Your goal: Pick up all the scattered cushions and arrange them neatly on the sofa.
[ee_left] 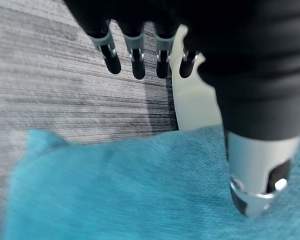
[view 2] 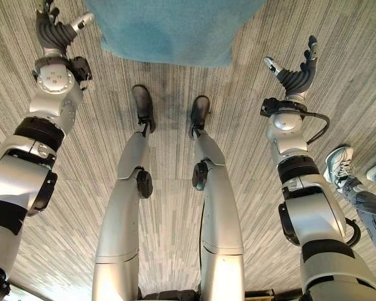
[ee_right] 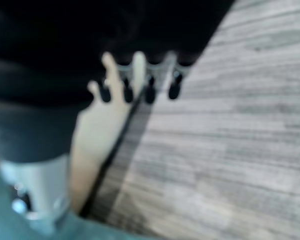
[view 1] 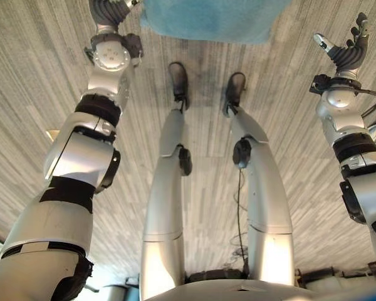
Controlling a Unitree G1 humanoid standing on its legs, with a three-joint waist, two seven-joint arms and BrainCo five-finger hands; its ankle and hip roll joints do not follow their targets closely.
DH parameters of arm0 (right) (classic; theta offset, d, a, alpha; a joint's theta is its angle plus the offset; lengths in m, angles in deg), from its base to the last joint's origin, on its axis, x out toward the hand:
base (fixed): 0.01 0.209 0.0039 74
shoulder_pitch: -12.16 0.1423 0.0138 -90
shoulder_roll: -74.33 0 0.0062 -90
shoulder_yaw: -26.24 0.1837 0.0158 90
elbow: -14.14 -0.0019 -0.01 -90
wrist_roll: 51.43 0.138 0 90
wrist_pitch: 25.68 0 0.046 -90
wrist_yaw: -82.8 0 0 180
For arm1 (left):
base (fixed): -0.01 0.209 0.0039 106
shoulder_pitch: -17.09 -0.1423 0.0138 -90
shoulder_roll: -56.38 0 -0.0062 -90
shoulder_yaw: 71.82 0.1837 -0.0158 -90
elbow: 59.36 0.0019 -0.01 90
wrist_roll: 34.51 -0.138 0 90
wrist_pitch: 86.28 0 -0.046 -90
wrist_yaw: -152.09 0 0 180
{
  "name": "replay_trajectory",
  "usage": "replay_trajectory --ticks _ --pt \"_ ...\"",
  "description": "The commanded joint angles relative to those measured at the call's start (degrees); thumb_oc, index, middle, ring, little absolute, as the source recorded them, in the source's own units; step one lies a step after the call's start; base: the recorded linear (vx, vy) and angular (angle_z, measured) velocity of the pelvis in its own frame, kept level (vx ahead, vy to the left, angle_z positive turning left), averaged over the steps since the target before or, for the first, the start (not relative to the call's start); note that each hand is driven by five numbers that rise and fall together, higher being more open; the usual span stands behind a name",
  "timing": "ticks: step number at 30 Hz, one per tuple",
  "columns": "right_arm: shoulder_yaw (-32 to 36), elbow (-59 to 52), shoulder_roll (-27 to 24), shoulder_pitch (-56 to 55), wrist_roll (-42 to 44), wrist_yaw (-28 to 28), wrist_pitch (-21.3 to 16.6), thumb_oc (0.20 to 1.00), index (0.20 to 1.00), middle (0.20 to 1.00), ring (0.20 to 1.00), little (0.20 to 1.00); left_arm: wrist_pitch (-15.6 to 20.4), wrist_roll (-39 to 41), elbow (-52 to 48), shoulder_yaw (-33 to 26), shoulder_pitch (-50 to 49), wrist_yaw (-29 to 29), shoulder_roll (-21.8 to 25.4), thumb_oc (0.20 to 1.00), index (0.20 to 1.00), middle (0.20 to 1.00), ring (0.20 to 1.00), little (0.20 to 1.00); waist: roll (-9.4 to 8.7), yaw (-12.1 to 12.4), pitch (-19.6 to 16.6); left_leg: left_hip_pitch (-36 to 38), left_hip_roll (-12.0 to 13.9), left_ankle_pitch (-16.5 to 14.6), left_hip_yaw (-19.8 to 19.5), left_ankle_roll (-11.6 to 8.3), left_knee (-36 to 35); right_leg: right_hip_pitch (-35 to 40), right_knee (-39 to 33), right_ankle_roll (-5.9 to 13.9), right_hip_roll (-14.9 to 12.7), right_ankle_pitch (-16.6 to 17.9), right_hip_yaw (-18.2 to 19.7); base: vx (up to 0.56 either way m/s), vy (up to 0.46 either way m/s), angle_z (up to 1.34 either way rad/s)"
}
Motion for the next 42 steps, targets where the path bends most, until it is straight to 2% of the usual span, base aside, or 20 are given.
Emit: replay_trajectory --ticks 1,8,12,19,27,28,31,35,36,37,42 --pt "-1.9 -0.3 -1.3 0.2 -0.4 -0.2 -1.5 1.0 1.0 1.0 1.0 1.0 4.1 -0.1 -2.5 1.3 -1.0 0.0 -0.2 1.0 1.0 1.0 1.0 1.0 0.98 -0.5 -2.8 2.4 -1.4 -16.9 -2.5 0.42 10.9 6.4 -4.0 7.2 -0.9 -2.5 2.8 0.04 -0.004 0.02" --pt "-5.8 -0.4 -3.8 4.4 -1.6 -1.6 -0.9 1.0 1.0 1.0 1.0 1.0 6.3 1.0 -10.7 4.1 0.4 0.7 -4.5 1.0 1.0 1.0 1.0 1.0 1.78 0.1 -3.1 1.1 -1.7 -16.8 -2.6 0.58 11.3 4.6 -2.8 6.91 -1.0 -2.9 3.0 0.0 -0.002 0.0" --pt "-8.4 -4.4 -5.1 7.3 -4.3 -0.9 -0.8 1.0 1.0 1.0 1.0 1.0 6.9 0.7 -14.8 5.9 -0.4 1.3 -7.0 1.0 1.0 1.0 1.0 1.0 1.83 0.5 -3.0 0.8 -1.7 -16.7 -2.6 0.5 11.2 4.2 -3.0 6.97 -0.7 -3.0 3.4 0.0 0.0 0.0" --pt "-11.7 -2.0 -3.7 13.3 -4.8 -0.7 -0.2 1.0 1.0 1.0 1.0 1.0 6.7 1.0 -13.8 7.6 0.1 1.9 -10.0 1.0 1.0 1.0 1.0 1.0 2.01 1.0 -3.2 0.0 -1.9 -16.4 -2.7 0.49 11.0 3.5 -3.1 6.82 -0.7 -3.0 3.4 0.0 0.0 0.0" --pt "-14.9 0.0 0.0 19.5 -4.9 0.1 0.1 1.0 1.0 1.0 1.0 1.0 7.0 2.2 -13.4 9.0 1.0 2.3 -12.7 1.0 1.0 1.0 1.0 1.0 2.31 1.6 -3.3 -0.6 -2.2 -15.7 -3.2 0.04 10.3 2.8 -2.9 6.77 -0.7 -3.1 3.3 0.0 0.0 0.0" --pt "-15.4 1.0 2.5 22.2 -4.5 1.0 0.4 1.0 1.0 1.0 1.0 1.0 7.3 3.0 -13.2 9.2 1.7 1.9 -14.3 1.0 1.0 1.0 1.0 1.0 2.6 2.1 -3.2 -0.9 -2.3 -15.5 -3.2 -0.01 10.3 2.4 -2.7 6.73 -0.6 -3.2 3.4 0.0 0.0 0.0" --pt "-15.6 1.7 4.6 23.9 -4.0 1.4 0.3 1.0 1.0 1.0 1.0 1.0 7.7 4.0 -12.9 9.1 2.3 2.0 -15.4 1.0 1.0 1.0 1.0 1.0 2.83 2.3 -3.2 -1.0 -2.4 -15.5 -3.1 0.0 10.1 2.1 -2.5 6.7 -0.6 -3.1 3.4 0.0 0.0 0.0" --pt "-16.3 1.7 10.0 26.8 -1.9 1.8 -0.4 1.0 1.0 1.0 1.0 1.0 8.4 5.6 -12.9 8.9 3.1 1.9 -17.6 1.0 1.0 1.0 1.0 1.0 3.28 3.1 -3.0 -0.4 -2.5 -15.3 -3.0 -0.11 9.4 2.4 -2.8 6.7 -0.4 -3.1 3.6 0.0 0.0 0.0" --pt "-16.3 1.8 10.1 26.9 -1.9 1.8 -0.4 1.0 1.0 1.0 1.0 1.0 8.4 5.7 -12.9 8.9 3.2 1.9 -17.5 0.959 0.959 0.959 0.959 0.959 3.31 3.0 -3.4 -1.3 -2.5 -15.2 -2.9 -0.03 9.8 1.6 -2.4 6.59 -0.4 -3.1 3.6 0.0 0.0 0.0" --pt "-17.2 1.7 12.0 27.9 -1.5 1.2 -0.5 0.2 0.2 0.2 0.2 0.2 8.8 6.6 -12.9 8.4 3.5 2.3 -18.5 0.2 0.2 0.2 0.2 0.2 3.44 3.2 -3.5 -1.6 -2.5 -15.2 -2.8 -0.11 10.1 1.2 -2.2 6.66 -0.4 -3.1 3.8 0.0 0.0 0.0" --pt "-17.9 0.0 16.2 28.9 0.2 -0.7 -1.9 0.2 0.2 0.2 0.2 0.2 10.3 8.5 -13.9 6.9 3.4 2.6 -20.0 0.2 0.2 0.2 0.2 0.2 3.7 3.3 -4.3 -1.9 -2.7 -14.7 -2.7 -0.31 9.9 0.6 -1.8 6.7 -0.1 -2.9 4.1 0.0 0.0 0.0"
